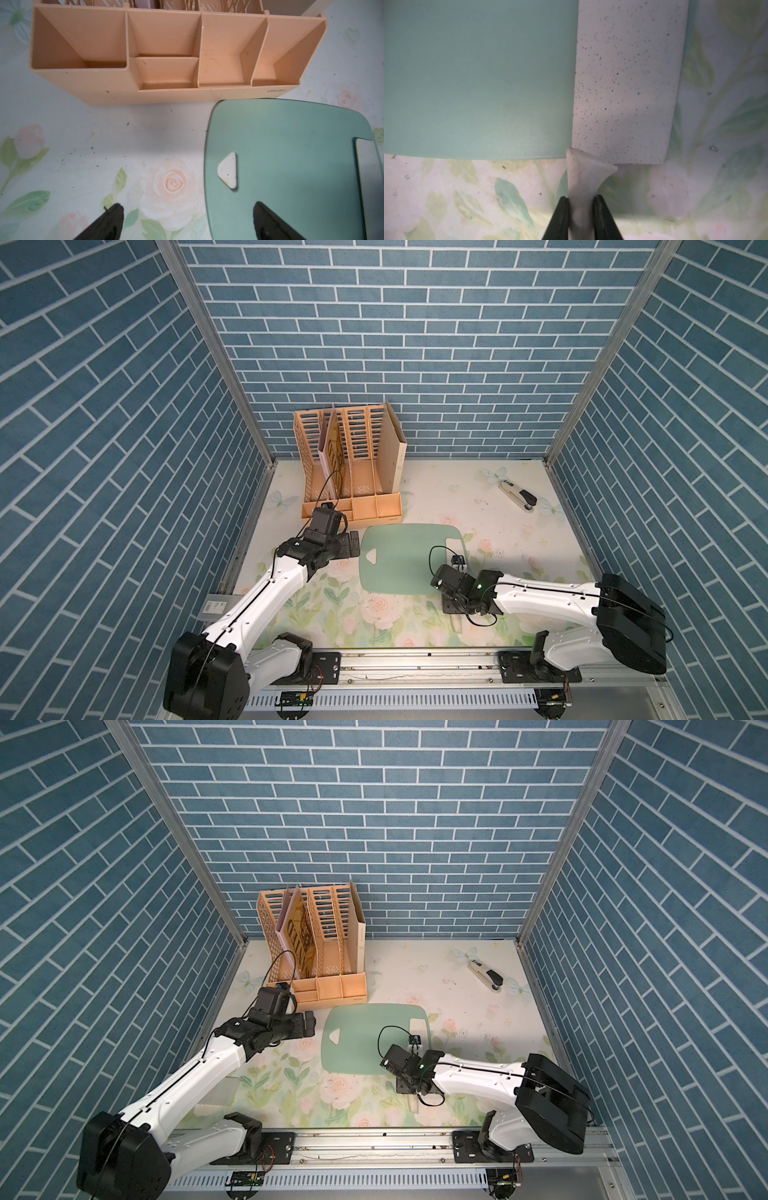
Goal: Align the knife with the edge of the cutting board
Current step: Place the knife at the edge of the cutting board.
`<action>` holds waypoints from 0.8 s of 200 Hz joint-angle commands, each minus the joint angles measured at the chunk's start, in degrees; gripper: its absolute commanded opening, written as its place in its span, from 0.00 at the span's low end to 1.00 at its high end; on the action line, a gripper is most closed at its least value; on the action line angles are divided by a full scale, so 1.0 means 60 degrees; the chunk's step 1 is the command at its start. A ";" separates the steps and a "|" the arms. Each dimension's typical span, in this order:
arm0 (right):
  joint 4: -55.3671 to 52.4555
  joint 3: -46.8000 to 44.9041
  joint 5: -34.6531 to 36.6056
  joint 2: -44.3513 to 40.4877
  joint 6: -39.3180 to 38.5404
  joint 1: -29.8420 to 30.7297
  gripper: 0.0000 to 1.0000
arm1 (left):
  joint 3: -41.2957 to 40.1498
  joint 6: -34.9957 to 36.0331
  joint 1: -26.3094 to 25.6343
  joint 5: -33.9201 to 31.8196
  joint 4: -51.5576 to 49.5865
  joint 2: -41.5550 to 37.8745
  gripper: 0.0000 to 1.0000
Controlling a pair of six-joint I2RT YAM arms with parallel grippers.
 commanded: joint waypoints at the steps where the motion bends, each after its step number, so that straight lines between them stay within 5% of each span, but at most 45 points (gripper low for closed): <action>1: -0.0563 -0.0208 -0.0113 -0.0129 0.0546 0.0061 0.00 | 0.0039 0.0066 0.0070 -0.0033 -0.0087 0.0045 1.00; 160: -0.0475 -0.0183 -0.0241 0.0070 0.0543 0.0062 0.00 | 0.0031 0.0037 0.0070 -0.0049 -0.0094 0.0065 1.00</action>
